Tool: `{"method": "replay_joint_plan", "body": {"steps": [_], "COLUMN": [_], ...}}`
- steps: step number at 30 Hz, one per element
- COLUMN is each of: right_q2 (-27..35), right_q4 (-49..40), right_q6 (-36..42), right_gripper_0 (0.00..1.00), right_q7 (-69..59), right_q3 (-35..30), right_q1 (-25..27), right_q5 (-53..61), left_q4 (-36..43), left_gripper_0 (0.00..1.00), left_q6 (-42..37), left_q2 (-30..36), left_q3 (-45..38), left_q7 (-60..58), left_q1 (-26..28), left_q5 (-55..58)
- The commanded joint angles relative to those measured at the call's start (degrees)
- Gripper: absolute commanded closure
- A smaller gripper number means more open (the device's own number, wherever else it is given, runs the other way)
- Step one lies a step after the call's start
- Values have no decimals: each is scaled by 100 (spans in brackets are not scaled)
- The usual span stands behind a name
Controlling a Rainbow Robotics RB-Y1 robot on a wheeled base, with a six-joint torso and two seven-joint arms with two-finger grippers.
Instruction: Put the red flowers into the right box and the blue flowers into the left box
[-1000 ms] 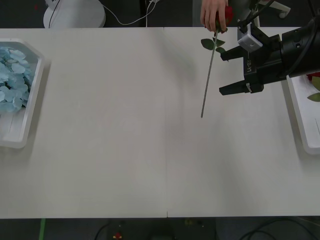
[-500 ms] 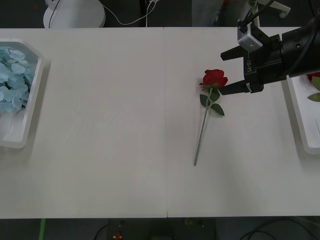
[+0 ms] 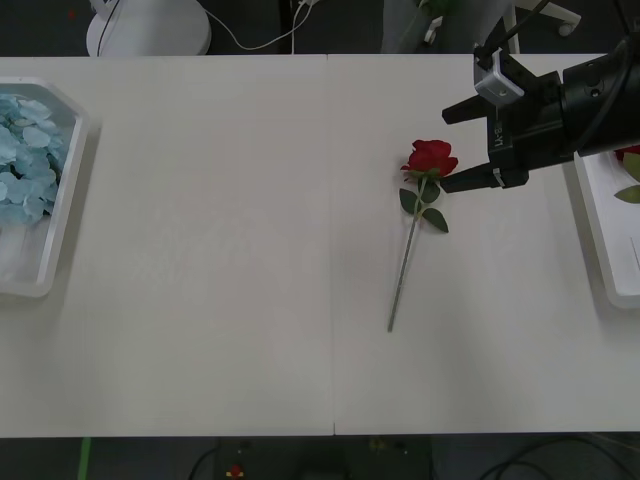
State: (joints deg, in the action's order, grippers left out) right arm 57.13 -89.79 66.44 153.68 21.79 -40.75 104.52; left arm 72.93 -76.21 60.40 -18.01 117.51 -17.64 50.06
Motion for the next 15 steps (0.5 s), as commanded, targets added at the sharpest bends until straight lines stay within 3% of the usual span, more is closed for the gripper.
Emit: {"method": "replay_joint_plan", "body": {"steps": [1,6,15], "right_q2": [-282,-642,-1380], "right_q4": [-12,-12,6], "right_q6": [300,458,959], "right_gripper_0": [1,1,1], "right_q7": [-1973,-4065,-6913], "right_q3": [1,10,185], "right_q1": [-398,-530,-662], "right_q5": [-582,-1206,-2991], "left_q4": [951,1452,1496], "left_gripper_0": [0,0,0], "left_q6": [-474,-527,-456], "left_q2": [-116,-204,-204], "left_q3": [-1020,-1258,-1284], "left_q7": [1169,1784,3358], "left_q1": [147,446,542], "left_q5": [373,989,2166]}}
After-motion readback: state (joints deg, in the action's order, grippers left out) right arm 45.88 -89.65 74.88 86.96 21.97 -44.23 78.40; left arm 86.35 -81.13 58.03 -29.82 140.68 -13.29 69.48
